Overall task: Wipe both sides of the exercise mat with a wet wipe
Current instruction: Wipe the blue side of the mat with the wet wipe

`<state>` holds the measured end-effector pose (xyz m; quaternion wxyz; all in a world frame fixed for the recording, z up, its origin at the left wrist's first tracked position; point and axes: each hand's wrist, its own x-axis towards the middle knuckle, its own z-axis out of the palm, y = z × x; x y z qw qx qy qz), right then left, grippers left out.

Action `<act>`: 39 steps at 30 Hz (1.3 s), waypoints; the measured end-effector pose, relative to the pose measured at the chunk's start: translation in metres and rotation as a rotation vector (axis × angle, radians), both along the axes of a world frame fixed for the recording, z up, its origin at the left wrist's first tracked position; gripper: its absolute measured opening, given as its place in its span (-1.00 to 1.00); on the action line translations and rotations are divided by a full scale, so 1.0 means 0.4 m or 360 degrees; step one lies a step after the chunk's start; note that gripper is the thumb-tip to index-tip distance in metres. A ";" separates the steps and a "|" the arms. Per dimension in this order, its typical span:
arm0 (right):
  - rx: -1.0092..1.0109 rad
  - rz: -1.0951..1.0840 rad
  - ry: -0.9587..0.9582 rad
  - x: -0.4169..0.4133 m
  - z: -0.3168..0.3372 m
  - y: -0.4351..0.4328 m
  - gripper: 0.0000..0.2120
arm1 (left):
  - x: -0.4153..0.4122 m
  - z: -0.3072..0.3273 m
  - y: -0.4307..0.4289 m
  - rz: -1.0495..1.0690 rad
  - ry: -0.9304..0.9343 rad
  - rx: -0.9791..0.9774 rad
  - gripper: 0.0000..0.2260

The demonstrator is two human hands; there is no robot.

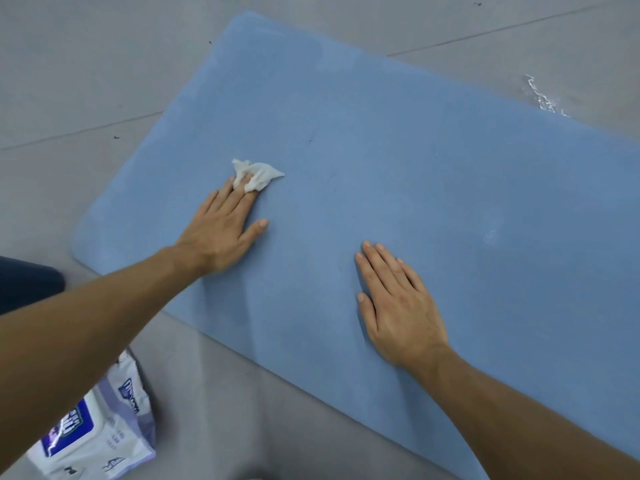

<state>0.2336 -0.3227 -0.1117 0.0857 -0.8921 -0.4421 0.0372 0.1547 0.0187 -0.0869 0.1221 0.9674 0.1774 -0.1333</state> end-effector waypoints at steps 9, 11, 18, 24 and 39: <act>0.0050 0.0006 -0.0008 0.002 -0.002 0.004 -0.45 | -0.149 -0.019 -0.296 -0.0832 -0.0166 -0.0092 -0.26; 0.0056 0.0020 -0.0021 0.004 -0.005 0.002 -0.45 | -0.198 -0.014 -0.353 -0.0994 -0.0134 -0.0027 -0.26; 0.0007 0.0032 -0.0053 0.002 -0.004 -0.001 -0.45 | -0.287 0.015 -0.401 -0.1387 -0.0047 0.0040 -0.28; 0.0024 0.0008 -0.0035 0.001 -0.001 0.002 -0.45 | -0.173 0.006 -0.253 -0.1286 -0.0054 0.0009 -0.33; -0.0007 0.0005 0.0007 0.003 0.001 0.001 -0.45 | 0.188 0.027 -0.092 -0.0462 -0.0005 0.0051 -0.15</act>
